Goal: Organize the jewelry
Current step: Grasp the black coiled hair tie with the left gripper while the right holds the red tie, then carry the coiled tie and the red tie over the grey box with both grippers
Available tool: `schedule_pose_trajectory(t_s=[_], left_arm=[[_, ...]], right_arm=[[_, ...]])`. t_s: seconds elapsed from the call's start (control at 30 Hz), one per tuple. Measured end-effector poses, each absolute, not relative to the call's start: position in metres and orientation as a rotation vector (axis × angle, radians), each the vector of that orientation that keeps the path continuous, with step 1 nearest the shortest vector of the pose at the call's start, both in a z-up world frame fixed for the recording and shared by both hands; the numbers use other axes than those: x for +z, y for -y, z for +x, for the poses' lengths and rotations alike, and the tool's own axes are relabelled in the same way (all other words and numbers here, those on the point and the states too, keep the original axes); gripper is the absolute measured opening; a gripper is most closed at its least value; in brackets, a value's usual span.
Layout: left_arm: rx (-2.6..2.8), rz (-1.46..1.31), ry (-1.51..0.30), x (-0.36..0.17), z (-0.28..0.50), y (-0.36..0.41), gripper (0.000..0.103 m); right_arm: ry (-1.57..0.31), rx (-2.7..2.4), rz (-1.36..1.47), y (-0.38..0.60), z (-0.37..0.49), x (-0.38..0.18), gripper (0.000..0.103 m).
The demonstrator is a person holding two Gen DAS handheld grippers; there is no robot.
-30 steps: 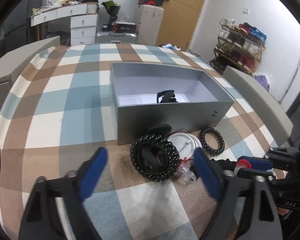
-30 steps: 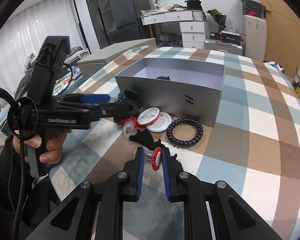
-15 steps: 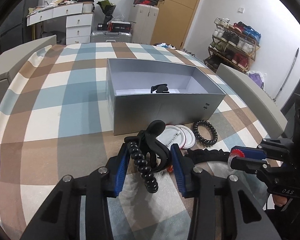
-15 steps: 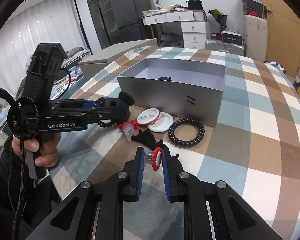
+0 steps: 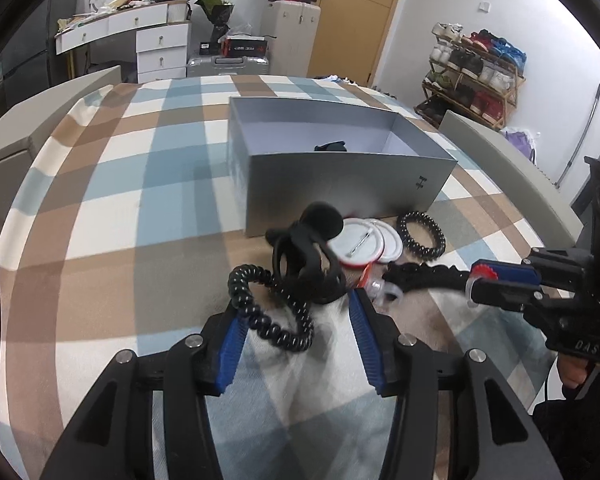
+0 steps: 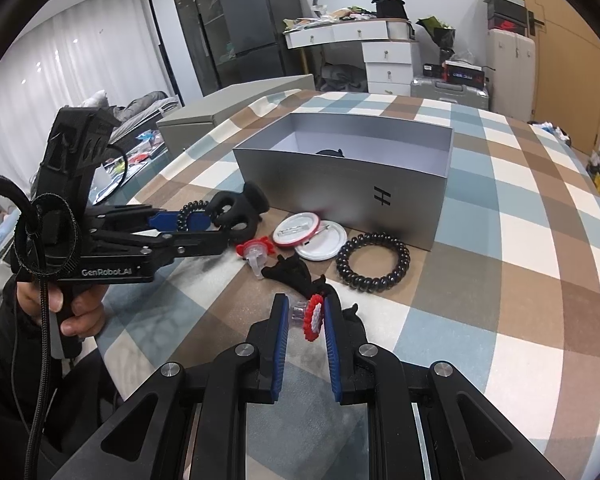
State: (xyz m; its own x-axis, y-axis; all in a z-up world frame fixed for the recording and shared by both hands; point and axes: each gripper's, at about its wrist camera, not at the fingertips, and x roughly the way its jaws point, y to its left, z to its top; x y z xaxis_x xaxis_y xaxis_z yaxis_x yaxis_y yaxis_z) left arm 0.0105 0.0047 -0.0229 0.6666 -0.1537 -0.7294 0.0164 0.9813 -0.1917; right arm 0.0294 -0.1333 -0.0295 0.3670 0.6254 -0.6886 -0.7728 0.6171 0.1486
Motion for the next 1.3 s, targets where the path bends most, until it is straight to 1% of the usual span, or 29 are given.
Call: schedule_pose_trajectory(t_s=[0.13,0.2,0.23,0.27,0.3,0.33,0.67,0.93,1.3], left_arm=[[-0.095,-0.179,-0.797,-0.018,0.002,-0.009,0.043],[-0.092,-0.185,-0.791,-0.017,0.001,-0.011,0.029],[-0.096,-0.191,-0.795,-0.017,0.001,-0.012,0.015],[-0.102,-0.205,-0.802,-0.017,0.001,-0.013,0.011],[-0.105,-0.213,-0.802,-0.018,0.0,-0.014,0.01],[-0.103,-0.215,-0.801,-0.018,0.0,-0.014,0.005],[-0.074,-0.238,-0.708,-0.001,-0.014,-0.016,0.004],[-0.05,-0.205,-0.627,0.015,-0.013,-0.012,0.004],[-0.03,-0.163,-0.572,0.028,0.014,-0.009,0.004]], right_arm=[[-0.781,0.909,-0.213,0.133,0.028,-0.029,0.017],[-0.779,0.908,-0.214,0.134,0.028,-0.029,0.017],[-0.779,0.908,-0.212,0.135,0.028,-0.029,0.017],[-0.78,0.908,-0.212,0.135,0.028,-0.029,0.017],[-0.78,0.907,-0.212,0.134,0.028,-0.029,0.017],[-0.78,0.907,-0.212,0.134,0.028,-0.029,0.017],[-0.759,0.891,-0.186,0.136,0.031,-0.024,0.017],[-0.698,0.879,-0.088,0.147,0.04,-0.003,0.017],[-0.672,0.844,0.051,0.141,0.073,0.023,0.017]])
